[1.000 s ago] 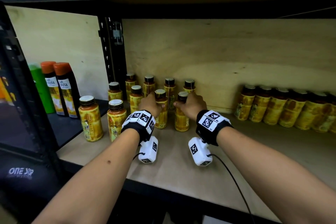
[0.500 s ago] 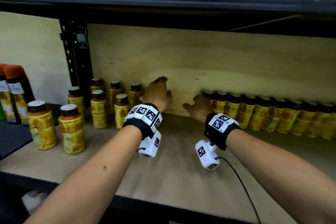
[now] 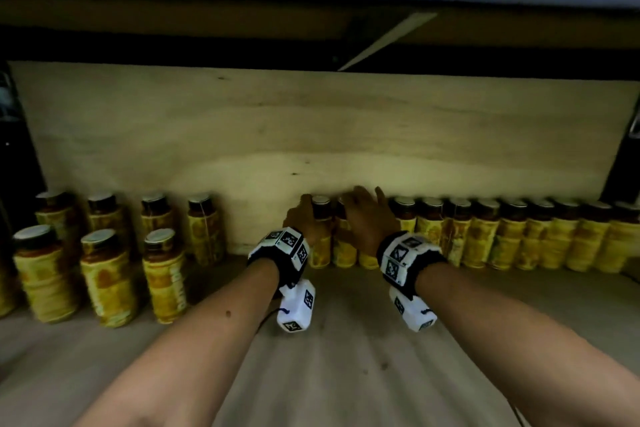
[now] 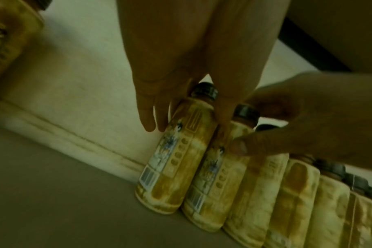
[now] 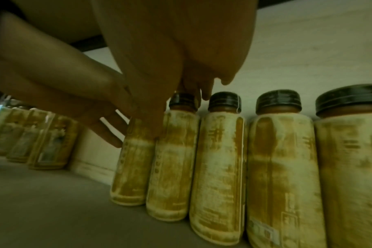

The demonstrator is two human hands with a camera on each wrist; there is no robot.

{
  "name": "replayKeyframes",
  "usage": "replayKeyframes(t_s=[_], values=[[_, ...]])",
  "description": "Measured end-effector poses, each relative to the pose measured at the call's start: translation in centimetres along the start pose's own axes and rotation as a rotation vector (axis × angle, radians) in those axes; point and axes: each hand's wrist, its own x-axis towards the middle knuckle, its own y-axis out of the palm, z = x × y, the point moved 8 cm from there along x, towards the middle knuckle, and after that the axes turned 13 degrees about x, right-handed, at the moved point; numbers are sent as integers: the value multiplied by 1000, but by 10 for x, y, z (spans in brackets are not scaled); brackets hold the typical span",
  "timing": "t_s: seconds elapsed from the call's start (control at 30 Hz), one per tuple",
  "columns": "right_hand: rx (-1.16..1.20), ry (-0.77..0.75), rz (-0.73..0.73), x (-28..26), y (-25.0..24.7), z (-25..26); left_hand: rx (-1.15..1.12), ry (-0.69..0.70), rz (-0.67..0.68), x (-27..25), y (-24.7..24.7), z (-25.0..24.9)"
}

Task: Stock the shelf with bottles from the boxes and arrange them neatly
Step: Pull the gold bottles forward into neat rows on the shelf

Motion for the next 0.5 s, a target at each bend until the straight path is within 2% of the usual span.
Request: replayKeyframes(t_s=[0.07,0.23,0.37,0.5], values=[[-29,-38,-59,-6,-4,6,-13,0,-29,0,4,3],[43,-110,-22,-35,-8,33,59,59,-19,-30,-9,14],[422,-63,0,-68,-14,64,82,148,52,-81,-37,34],[825,93,-3,-100,-19,104,-73,143,113,-142,-73,83]])
